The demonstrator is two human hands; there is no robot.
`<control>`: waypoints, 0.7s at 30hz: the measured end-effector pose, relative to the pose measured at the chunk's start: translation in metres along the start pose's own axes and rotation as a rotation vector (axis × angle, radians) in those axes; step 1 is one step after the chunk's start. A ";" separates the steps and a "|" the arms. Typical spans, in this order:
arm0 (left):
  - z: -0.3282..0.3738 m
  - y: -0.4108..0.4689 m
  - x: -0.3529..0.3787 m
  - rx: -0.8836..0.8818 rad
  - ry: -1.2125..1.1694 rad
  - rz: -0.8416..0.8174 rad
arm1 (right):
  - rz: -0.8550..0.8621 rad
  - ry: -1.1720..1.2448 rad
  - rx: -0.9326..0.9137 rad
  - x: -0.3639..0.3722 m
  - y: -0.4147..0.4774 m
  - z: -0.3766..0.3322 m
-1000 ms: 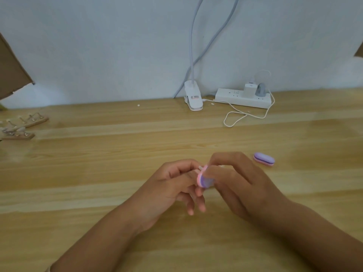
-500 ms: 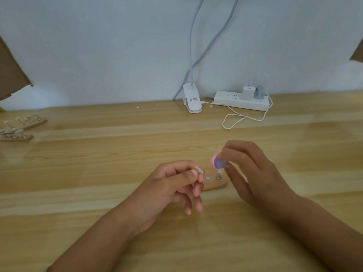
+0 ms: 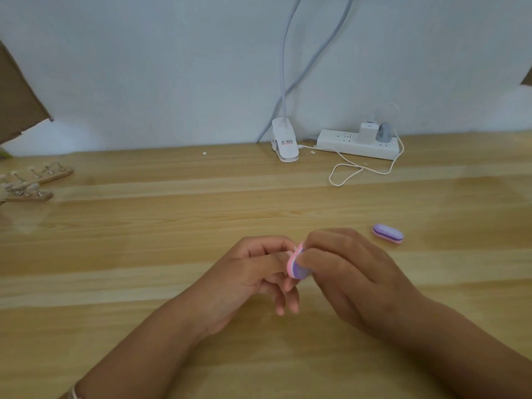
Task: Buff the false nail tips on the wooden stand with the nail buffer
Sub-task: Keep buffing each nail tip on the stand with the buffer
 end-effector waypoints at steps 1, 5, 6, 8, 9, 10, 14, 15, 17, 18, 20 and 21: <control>0.000 0.000 0.000 -0.001 0.003 -0.003 | -0.028 -0.028 -0.014 0.000 0.000 0.003; 0.000 0.000 -0.001 -0.005 -0.008 -0.010 | -0.028 -0.128 0.101 -0.010 0.000 0.026; 0.000 0.000 -0.001 -0.003 -0.003 -0.007 | 0.001 -0.094 0.120 -0.010 0.001 0.025; 0.000 0.001 -0.001 0.003 0.011 0.009 | 0.024 -0.005 0.090 -0.005 -0.001 0.013; -0.001 0.000 0.000 0.005 0.014 0.016 | 0.007 0.016 0.054 -0.001 -0.002 0.006; -0.001 0.000 0.000 0.006 0.017 0.021 | -0.021 0.010 0.019 0.001 -0.002 0.002; 0.000 0.000 -0.001 0.001 0.019 0.013 | -0.076 -0.168 0.020 -0.005 0.000 0.019; 0.000 0.000 -0.001 0.001 0.014 0.011 | -0.067 -0.177 0.072 -0.008 0.000 0.024; 0.001 0.000 -0.001 0.022 0.025 0.025 | -0.032 -0.115 0.143 -0.007 0.001 0.023; 0.002 0.001 -0.001 0.050 0.043 0.048 | -0.018 -0.068 0.143 -0.004 0.001 0.018; 0.002 0.002 -0.001 0.118 0.085 0.112 | -0.029 -0.015 0.095 0.003 -0.001 0.008; 0.002 0.002 -0.001 0.144 0.103 0.142 | -0.047 -0.024 0.077 0.004 -0.001 0.009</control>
Point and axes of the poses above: each hand's wrist, its own y-axis towards the middle knuckle, its own x-axis out of the palm, z = x × y, the point moved 5 cm from there along y, towards the middle knuckle, and after that the axes turned 14 degrees about z, right-handed, at the moved point
